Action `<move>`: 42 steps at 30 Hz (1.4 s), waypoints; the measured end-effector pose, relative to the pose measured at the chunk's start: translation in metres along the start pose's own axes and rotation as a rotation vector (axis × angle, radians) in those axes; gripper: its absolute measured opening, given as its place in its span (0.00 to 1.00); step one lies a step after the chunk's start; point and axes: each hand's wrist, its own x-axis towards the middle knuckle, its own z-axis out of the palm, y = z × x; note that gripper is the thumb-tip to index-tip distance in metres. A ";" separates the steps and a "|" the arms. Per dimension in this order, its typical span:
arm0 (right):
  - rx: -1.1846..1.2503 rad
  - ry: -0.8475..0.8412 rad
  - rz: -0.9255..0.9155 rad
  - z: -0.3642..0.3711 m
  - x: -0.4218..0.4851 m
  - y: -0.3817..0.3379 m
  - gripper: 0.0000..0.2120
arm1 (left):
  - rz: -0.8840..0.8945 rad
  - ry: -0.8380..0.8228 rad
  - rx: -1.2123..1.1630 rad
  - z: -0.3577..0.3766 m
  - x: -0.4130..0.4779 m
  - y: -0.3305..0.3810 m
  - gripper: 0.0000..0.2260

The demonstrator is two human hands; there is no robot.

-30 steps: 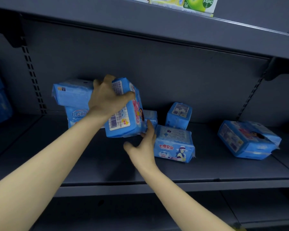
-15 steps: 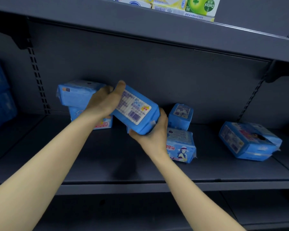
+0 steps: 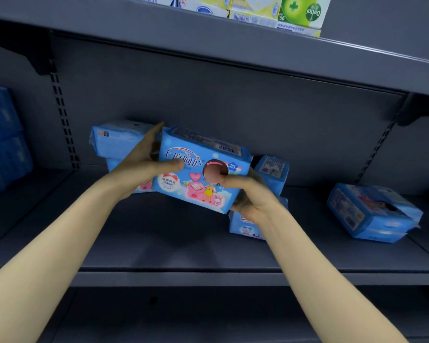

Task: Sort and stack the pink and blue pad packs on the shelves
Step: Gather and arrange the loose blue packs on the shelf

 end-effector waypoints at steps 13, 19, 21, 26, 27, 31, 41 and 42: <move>-0.442 -0.025 0.018 0.013 0.000 -0.003 0.46 | -0.047 -0.001 0.003 -0.019 -0.017 -0.023 0.40; -0.744 0.005 -0.192 0.021 -0.003 -0.005 0.44 | -0.087 0.058 -0.006 -0.018 -0.029 -0.041 0.45; -0.852 -0.003 -0.210 0.024 -0.002 0.000 0.43 | -0.104 0.066 0.002 -0.017 -0.033 -0.047 0.47; -1.112 -0.054 -0.249 0.032 -0.001 0.015 0.40 | -0.124 0.072 -0.010 -0.014 -0.042 -0.066 0.49; -1.140 -0.060 -0.256 0.033 0.000 0.018 0.39 | -0.131 0.074 -0.026 -0.014 -0.044 -0.070 0.48; -1.233 -0.101 -0.260 0.038 0.000 0.028 0.35 | -0.140 0.086 -0.063 -0.015 -0.052 -0.083 0.47; -1.341 -0.101 -0.285 0.039 0.000 0.037 0.33 | -0.186 0.127 0.136 -0.015 -0.061 -0.089 0.42; -1.335 -0.101 -0.288 0.039 0.001 0.036 0.33 | -0.197 0.136 0.169 -0.015 -0.063 -0.090 0.40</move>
